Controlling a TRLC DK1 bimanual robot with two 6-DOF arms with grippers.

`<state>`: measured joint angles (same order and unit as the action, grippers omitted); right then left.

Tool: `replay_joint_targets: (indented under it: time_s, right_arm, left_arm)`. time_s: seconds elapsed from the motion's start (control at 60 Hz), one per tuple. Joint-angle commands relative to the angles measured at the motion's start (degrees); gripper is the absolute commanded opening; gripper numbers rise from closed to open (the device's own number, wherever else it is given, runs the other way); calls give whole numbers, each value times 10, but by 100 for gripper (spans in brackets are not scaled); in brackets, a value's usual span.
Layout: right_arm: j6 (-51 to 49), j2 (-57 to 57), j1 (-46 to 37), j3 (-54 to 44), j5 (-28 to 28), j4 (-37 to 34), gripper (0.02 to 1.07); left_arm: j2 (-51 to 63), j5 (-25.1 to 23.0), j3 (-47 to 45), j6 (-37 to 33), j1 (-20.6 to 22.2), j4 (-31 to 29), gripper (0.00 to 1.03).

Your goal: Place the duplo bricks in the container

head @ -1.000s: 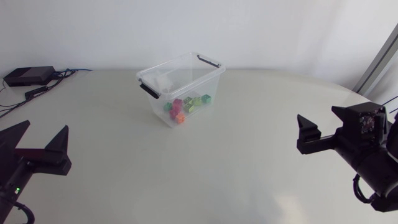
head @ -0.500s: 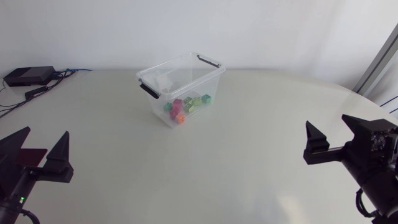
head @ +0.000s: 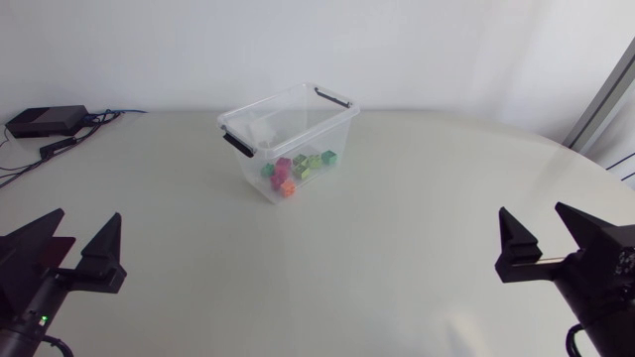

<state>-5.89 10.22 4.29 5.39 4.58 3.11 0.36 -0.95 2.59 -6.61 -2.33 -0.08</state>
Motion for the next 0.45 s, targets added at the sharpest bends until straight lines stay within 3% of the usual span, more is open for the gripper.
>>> replay_joint_targets:
  time_s: [0.0, 0.433]
  right_arm:
    - [25, -27, -13, -22, -10, -9, 102]
    - [59, -102, -43, -54, -46, -31, 102]
  left_arm:
    - [-3, 5, -18, 27, 8, 2, 100]
    - [-4, 10, -26, 66, 23, 1, 100]
